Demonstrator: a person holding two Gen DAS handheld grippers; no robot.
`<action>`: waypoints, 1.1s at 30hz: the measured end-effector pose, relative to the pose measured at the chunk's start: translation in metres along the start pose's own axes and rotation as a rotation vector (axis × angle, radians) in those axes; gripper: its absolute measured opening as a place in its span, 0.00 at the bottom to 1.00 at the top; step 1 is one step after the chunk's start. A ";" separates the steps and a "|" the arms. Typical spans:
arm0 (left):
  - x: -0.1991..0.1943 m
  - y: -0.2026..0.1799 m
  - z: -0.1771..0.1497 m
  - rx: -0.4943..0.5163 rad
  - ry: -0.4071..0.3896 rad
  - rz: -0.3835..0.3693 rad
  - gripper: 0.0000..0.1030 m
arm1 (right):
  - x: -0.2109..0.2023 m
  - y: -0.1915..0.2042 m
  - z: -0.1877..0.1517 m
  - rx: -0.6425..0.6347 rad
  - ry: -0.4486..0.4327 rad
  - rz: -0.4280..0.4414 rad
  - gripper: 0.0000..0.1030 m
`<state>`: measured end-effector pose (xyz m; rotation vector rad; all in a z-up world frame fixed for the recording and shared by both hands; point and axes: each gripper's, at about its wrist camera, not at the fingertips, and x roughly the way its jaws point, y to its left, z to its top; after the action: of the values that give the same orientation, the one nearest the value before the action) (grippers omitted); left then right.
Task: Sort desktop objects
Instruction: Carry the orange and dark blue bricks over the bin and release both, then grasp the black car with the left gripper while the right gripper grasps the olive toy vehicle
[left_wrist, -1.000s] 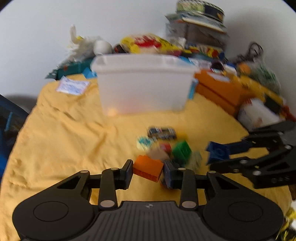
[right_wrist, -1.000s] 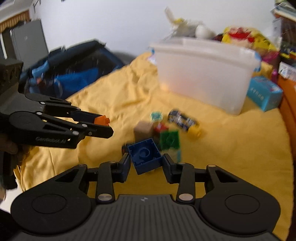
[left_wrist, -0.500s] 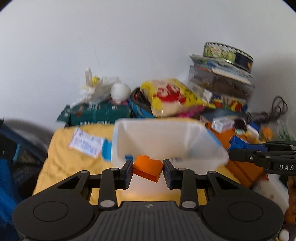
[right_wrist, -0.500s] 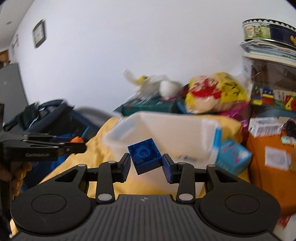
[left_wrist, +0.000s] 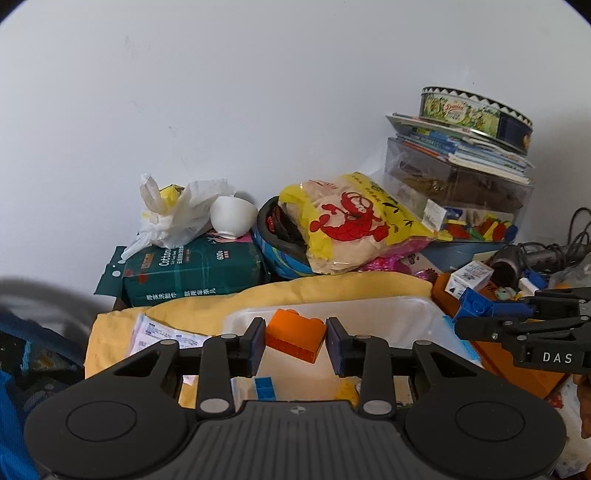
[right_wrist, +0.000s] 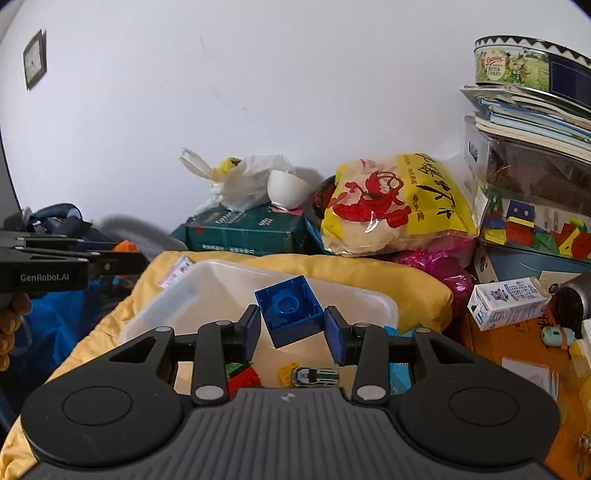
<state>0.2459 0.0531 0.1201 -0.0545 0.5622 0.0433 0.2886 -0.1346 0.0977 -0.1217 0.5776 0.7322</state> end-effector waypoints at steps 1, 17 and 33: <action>0.004 0.001 0.001 0.005 0.002 0.012 0.40 | 0.004 -0.001 0.001 -0.001 0.006 -0.001 0.41; -0.043 0.011 -0.094 0.047 0.031 -0.015 0.60 | -0.028 0.022 -0.067 -0.059 0.021 0.030 0.66; -0.079 -0.046 -0.256 0.128 0.238 -0.162 0.60 | -0.044 0.090 -0.222 -0.240 0.272 0.138 0.74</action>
<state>0.0455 -0.0110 -0.0517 0.0205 0.7956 -0.1588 0.1019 -0.1606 -0.0569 -0.4119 0.7610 0.9256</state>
